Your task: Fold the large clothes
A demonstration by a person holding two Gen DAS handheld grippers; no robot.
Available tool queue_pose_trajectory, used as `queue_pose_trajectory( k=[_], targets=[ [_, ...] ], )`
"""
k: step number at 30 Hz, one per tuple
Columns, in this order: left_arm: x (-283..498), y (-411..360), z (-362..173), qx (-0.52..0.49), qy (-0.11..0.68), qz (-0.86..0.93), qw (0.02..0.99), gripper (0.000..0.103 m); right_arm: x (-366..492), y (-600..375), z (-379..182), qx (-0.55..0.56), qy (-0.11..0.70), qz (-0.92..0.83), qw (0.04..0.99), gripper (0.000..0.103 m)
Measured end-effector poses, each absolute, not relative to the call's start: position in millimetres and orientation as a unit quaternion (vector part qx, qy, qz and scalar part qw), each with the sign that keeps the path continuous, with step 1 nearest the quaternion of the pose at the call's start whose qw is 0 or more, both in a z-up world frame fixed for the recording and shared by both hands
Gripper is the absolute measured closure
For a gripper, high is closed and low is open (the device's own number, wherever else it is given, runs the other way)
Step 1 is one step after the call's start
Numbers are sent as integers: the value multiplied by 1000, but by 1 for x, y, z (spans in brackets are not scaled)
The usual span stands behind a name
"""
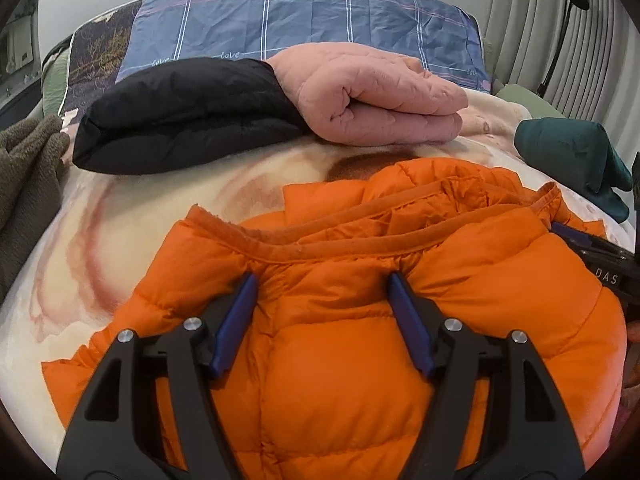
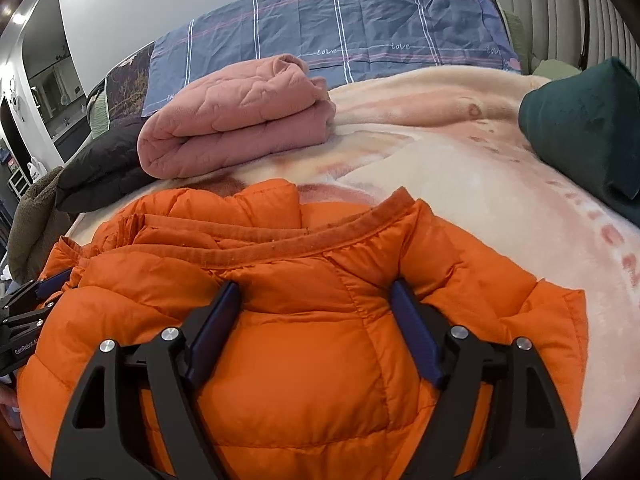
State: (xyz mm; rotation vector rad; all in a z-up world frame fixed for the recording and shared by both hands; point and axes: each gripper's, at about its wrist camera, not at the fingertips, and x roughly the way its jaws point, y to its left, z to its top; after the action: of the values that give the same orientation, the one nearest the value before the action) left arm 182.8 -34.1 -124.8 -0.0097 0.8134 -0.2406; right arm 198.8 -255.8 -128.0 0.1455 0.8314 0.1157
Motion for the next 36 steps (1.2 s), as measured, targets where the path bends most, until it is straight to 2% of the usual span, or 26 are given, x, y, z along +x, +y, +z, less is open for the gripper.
queue_pose_trajectory(
  k=[7, 13, 16, 19, 21, 36],
  targets=[
    [183, -34, -122, 0, 397, -114, 911, 33, 197, -250, -124, 53, 404, 50, 912, 25],
    [162, -36, -82, -49, 371, -142, 916, 37, 178, -241, -86, 63, 396, 60, 914, 25],
    [156, -62, -65, -26, 363, -154, 919, 32, 174, -218, -74, 31, 387, 71, 919, 24],
    [167, -85, -87, 28, 397, -124, 909, 27, 184, -212, -96, 39, 412, 72, 907, 23],
    [181, -81, -113, 3, 421, -127, 898, 24, 189, -218, -115, 64, 423, 73, 901, 22],
    [182, -83, -133, 8, 404, -119, 907, 24, 194, -212, -137, 42, 416, 72, 906, 20]
  ],
)
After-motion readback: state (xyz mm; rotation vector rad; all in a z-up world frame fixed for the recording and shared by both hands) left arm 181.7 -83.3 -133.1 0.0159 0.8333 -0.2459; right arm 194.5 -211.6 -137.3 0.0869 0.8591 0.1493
